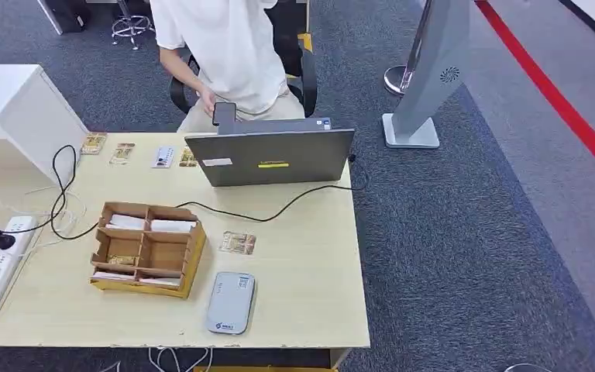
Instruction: Pass the card to the sensor for recognition and then transmit it.
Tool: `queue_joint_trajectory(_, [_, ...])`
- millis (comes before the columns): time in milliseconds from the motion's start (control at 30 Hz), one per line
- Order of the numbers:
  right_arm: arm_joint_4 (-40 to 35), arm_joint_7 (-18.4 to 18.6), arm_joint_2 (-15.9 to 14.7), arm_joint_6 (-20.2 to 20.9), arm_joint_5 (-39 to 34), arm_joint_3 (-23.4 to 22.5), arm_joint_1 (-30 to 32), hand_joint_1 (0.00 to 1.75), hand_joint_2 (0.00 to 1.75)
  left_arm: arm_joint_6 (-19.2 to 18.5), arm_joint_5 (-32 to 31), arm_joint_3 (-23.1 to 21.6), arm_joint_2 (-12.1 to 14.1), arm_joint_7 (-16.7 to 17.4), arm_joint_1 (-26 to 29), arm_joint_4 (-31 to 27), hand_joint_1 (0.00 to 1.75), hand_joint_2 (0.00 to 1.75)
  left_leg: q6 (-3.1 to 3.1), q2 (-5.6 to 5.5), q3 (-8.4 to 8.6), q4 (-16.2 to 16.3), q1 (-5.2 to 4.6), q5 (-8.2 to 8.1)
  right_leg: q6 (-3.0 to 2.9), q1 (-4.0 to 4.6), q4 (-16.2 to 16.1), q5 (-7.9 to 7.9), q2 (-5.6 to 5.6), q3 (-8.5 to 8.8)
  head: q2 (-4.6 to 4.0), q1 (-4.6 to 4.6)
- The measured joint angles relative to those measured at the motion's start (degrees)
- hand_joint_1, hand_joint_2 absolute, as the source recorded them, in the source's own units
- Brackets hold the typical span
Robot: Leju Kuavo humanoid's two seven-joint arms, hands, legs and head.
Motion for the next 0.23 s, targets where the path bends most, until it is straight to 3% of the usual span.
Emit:
queue_joint_trajectory(167, [-0.68, -0.50, -0.37, 1.25, 2.23, -2.82, 0.79, 0.00, 1.75, -1.18, 2.30, -7.94, -0.20, 0.94, 0.44, 2.12, 0.00, 1.75, -0.01, -0.01, 0.00, -0.01, 0.01, 0.00, -0.01, 0.03, 0.00, -0.01, 0.00, -0.01, 0.00, -0.04])
queue_joint_trajectory(200, [-0.92, -0.57, -0.46, 1.49, 2.73, -3.52, 1.01, 0.00, 0.00, -1.44, 2.90, -9.71, -0.13, 1.11, 0.63, 2.22, 0.00, 0.00, -0.01, -0.01, -0.01, -0.01, 0.01, 0.00, -0.02, 0.03, 0.01, -0.01, 0.00, -0.01, 0.00, -0.02])
queue_joint_trajectory(233, [-1.16, -0.70, -0.55, 1.77, 3.21, -4.39, 1.23, 0.00, 0.00, -1.75, 3.45, -11.24, -0.09, 1.27, 0.88, 2.23, 0.00, 0.00, -0.01, 0.00, 0.00, -0.01, 0.02, 0.00, -0.02, 0.05, 0.01, -0.01, 0.00, -0.02, 0.00, -0.04])
